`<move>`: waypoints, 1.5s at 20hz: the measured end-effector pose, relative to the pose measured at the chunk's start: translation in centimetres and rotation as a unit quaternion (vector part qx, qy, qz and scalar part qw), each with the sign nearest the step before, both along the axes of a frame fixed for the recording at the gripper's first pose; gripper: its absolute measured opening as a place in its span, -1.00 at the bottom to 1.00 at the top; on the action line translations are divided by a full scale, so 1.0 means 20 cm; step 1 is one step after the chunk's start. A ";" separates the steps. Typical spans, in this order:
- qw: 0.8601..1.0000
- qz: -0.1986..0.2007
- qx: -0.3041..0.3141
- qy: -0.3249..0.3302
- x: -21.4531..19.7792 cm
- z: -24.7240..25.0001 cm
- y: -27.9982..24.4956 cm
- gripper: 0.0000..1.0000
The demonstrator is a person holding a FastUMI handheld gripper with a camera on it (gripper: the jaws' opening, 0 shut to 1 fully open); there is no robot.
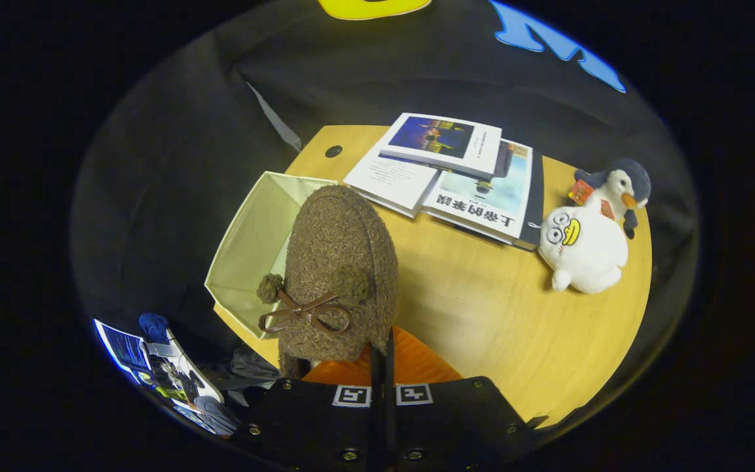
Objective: Open the storage box then place both shoes into the box .Put the left shoe in first, then the right shoe, with the right side of both shoes facing outward in a uniform manner.
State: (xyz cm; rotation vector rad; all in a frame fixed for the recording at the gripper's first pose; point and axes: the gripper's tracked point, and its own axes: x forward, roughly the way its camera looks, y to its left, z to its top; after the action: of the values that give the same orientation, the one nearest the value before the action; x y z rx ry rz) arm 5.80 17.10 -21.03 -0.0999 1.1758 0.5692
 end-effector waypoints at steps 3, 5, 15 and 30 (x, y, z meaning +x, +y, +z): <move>1.000 0.013 0.015 -0.004 0.04 0.04 0.19 -1.00; 1.000 0.021 0.023 -0.001 0.05 0.05 0.29 -1.00; 0.997 0.057 0.052 0.019 0.11 0.06 0.80 -1.00; 0.997 0.046 0.057 0.029 0.13 -0.13 1.07 0.01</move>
State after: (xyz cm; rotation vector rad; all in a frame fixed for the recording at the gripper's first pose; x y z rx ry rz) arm 8.32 38.53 -23.62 -0.0400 1.1956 0.7234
